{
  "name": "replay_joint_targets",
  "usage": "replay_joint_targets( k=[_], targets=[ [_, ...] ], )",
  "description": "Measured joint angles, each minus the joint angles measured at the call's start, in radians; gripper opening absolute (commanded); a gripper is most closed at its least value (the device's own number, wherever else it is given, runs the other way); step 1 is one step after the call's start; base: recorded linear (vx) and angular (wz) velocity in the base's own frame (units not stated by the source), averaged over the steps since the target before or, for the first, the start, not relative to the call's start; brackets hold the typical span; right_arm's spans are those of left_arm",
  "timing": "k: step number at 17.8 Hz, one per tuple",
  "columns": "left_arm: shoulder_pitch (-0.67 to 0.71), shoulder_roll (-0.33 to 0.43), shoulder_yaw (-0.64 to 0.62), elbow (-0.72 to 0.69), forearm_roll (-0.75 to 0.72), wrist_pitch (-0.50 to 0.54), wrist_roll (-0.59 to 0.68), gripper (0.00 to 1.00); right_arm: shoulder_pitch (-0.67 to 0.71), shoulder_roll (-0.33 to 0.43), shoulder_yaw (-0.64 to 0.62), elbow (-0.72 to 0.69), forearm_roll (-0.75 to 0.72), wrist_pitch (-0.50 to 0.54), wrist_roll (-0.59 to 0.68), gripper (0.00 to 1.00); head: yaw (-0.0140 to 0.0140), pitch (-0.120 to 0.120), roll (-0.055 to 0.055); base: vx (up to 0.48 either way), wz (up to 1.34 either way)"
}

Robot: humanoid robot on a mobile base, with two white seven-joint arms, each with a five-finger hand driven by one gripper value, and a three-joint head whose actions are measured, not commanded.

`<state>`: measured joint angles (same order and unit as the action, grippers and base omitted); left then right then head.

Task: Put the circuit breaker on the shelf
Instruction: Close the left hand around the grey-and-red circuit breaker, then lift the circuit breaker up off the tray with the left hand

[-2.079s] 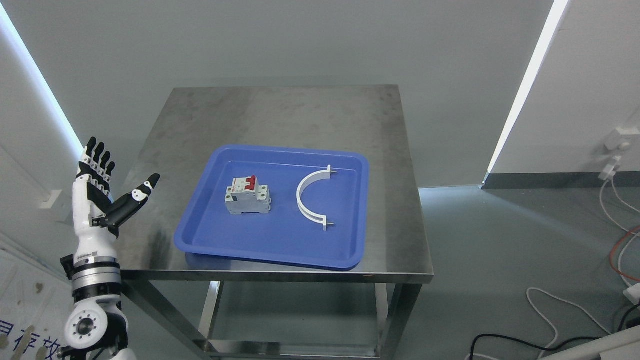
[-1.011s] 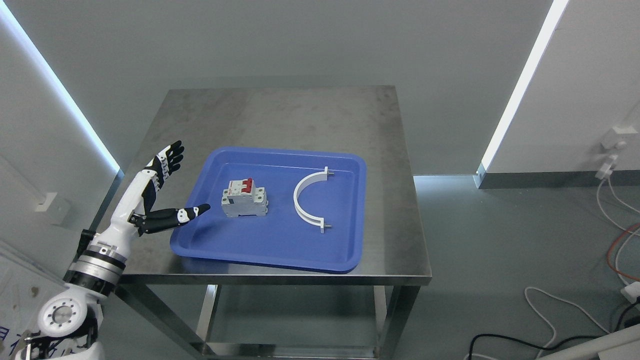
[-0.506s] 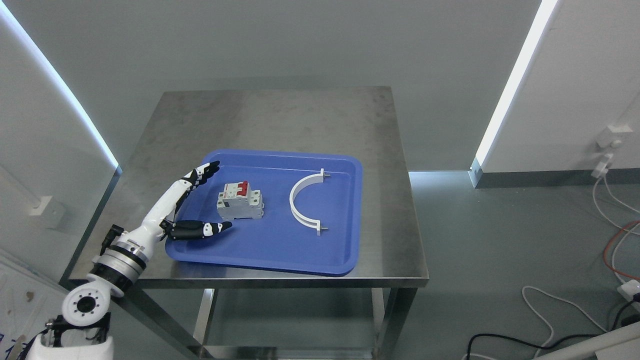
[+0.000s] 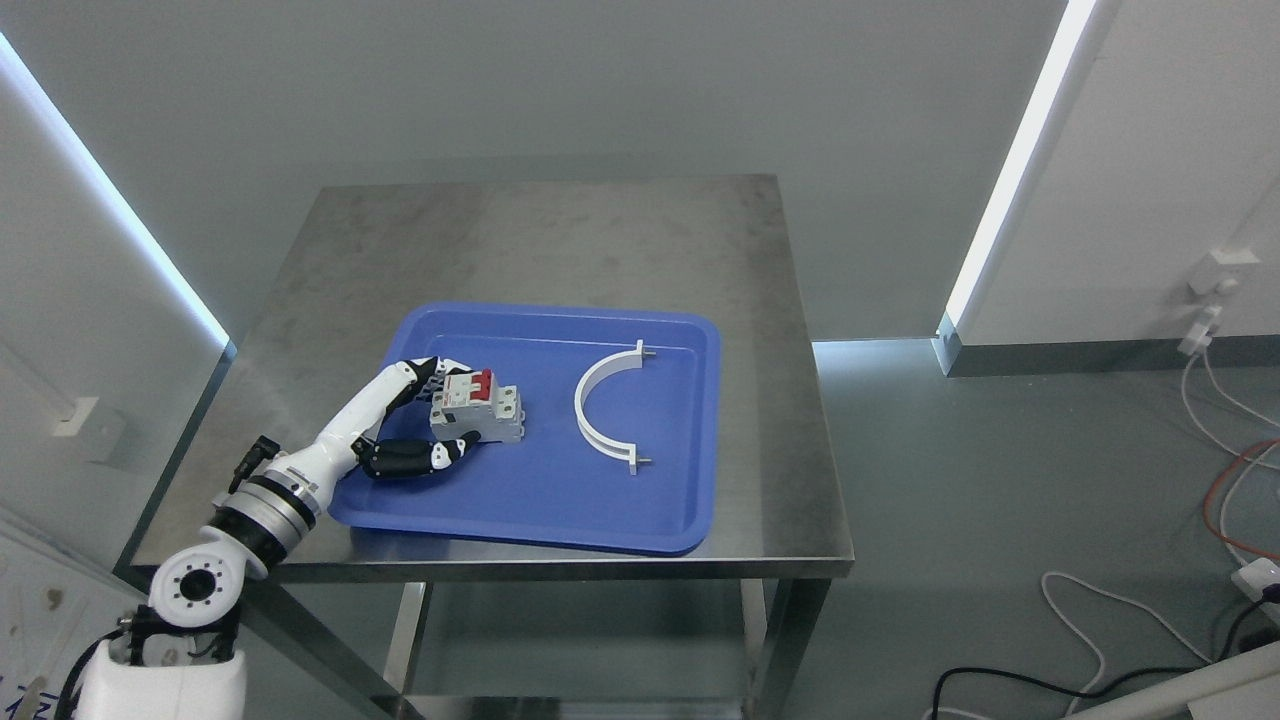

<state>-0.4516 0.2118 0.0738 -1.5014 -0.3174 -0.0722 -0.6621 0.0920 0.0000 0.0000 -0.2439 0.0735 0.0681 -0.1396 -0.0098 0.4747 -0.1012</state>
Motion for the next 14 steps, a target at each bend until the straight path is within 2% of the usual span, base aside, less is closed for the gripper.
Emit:
replay_joint_targets(
  k=[5, 9, 12, 14],
  targets=[
    [-0.050, -0.056, 0.069, 0.013, 0.000, -0.033, 0.011, 0.04, 0.000, 0.000, 0.000, 0.000, 0.000, 0.000, 0.004, 1.00, 0.0000, 0.000, 0.000, 0.000, 0.00],
    [-0.106, -0.107, 0.147, 0.018, 0.074, -0.082, 0.203, 0.05, 0.000, 0.000, 0.000, 0.000, 0.000, 0.000, 0.004, 1.00, 0.0000, 0.000, 0.000, 0.000, 0.00],
    [-0.100, -0.133, 0.183, 0.014, 0.156, -0.203, 0.311, 0.05, 0.000, 0.000, 0.000, 0.000, 0.000, 0.000, 0.004, 1.00, 0.0000, 0.000, 0.000, 0.005, -0.01],
    [-0.072, -0.148, 0.202, -0.003, 0.197, -0.237, 0.386, 0.05, 0.000, 0.000, 0.000, 0.000, 0.000, 0.000, 0.004, 1.00, 0.0000, 0.000, 0.000, 0.016, -0.04]
  ],
)
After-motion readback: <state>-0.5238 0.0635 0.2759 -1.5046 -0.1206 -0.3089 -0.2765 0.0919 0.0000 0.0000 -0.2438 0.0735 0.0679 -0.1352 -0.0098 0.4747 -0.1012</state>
